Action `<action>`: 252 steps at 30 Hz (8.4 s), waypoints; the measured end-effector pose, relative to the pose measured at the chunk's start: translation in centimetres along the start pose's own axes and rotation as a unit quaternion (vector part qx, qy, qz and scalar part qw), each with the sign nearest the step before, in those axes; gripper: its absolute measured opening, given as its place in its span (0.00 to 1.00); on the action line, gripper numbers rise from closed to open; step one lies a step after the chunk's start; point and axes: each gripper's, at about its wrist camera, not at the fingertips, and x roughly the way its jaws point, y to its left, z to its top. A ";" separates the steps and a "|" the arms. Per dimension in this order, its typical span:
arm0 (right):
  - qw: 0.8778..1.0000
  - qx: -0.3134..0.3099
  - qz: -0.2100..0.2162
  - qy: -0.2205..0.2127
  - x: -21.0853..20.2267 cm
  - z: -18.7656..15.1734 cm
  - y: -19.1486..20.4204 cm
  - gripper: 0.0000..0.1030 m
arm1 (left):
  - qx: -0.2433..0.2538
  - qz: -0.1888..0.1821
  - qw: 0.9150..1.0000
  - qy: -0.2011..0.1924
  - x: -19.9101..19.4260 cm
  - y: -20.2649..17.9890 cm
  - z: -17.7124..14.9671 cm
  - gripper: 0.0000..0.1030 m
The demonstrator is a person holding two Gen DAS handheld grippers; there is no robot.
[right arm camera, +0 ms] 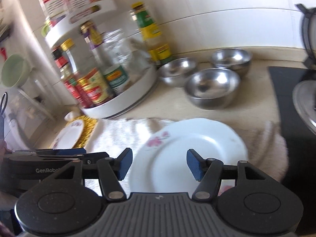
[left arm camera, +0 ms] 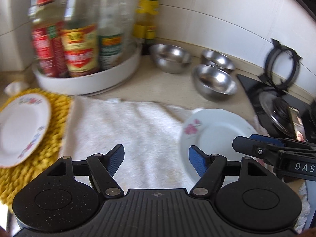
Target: Organize plates and bowls
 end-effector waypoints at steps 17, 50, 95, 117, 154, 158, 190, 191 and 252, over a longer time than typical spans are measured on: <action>0.988 -0.093 0.097 0.077 10.6 3.4 13.4 0.74 | -0.123 0.148 0.981 -0.039 -5.5 16.6 -0.4 0.80; 0.970 -0.117 0.120 0.179 26.8 5.6 21.7 0.72 | -0.131 0.086 0.987 0.025 2.7 30.7 1.8 0.72; 0.985 -0.093 0.054 0.137 19.0 4.2 20.5 0.67 | -0.091 0.068 0.994 -0.002 -1.0 25.9 0.8 0.67; 0.996 -0.030 0.026 0.085 11.4 2.9 13.6 0.67 | -0.013 0.045 0.999 -0.003 -1.2 17.9 1.6 0.69; 0.995 0.070 -0.064 -0.008 1.5 1.3 4.6 0.67 | 0.125 -0.043 0.991 -0.010 0.6 4.7 4.0 0.69; 0.994 0.078 -0.072 -0.018 0.5 1.0 4.0 0.67 | 0.138 -0.050 0.989 -0.012 0.6 3.6 4.1 0.69; 0.981 0.149 -0.109 -0.065 -5.8 -2.6 -2.8 0.67 | 0.213 -0.102 0.972 0.013 2.4 -6.2 2.1 0.69; 0.982 0.156 -0.085 -0.062 -5.7 -2.6 -2.8 0.63 | 0.214 -0.126 0.969 0.012 2.4 -6.4 2.1 0.51; 0.990 0.060 -0.125 -0.024 -4.0 0.8 -3.3 0.68 | 0.216 -0.028 0.976 -0.024 3.1 -6.4 3.1 0.87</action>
